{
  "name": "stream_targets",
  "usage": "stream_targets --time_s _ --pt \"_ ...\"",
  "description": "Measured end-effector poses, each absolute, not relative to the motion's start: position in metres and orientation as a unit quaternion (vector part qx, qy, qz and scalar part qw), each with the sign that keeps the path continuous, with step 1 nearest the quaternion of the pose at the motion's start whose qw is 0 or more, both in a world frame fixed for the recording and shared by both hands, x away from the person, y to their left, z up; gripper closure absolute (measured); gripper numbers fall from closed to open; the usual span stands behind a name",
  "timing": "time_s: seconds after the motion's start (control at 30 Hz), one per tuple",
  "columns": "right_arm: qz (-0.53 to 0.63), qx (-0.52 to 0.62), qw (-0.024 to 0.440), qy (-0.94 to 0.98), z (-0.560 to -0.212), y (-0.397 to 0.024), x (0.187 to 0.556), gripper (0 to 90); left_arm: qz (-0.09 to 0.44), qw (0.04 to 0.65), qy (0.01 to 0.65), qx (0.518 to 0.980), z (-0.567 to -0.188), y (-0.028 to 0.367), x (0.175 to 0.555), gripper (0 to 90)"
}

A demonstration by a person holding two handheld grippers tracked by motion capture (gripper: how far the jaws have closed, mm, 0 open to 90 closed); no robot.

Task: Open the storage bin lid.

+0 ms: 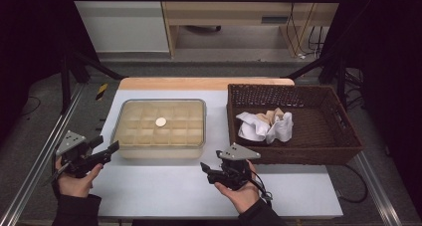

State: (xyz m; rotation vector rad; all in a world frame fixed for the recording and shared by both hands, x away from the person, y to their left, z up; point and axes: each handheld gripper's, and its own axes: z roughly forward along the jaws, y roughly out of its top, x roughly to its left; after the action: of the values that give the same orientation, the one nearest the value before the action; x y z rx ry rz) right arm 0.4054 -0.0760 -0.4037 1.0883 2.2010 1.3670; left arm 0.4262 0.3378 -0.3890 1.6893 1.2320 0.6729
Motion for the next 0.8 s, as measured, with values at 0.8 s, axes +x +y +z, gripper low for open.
stream_targets --time_s 0.8 --pt "0.484 0.400 0.182 0.757 -0.391 -0.040 0.461 35.1 0.279 0.454 0.507 0.677 -0.379 0.345 0.473 38.2"
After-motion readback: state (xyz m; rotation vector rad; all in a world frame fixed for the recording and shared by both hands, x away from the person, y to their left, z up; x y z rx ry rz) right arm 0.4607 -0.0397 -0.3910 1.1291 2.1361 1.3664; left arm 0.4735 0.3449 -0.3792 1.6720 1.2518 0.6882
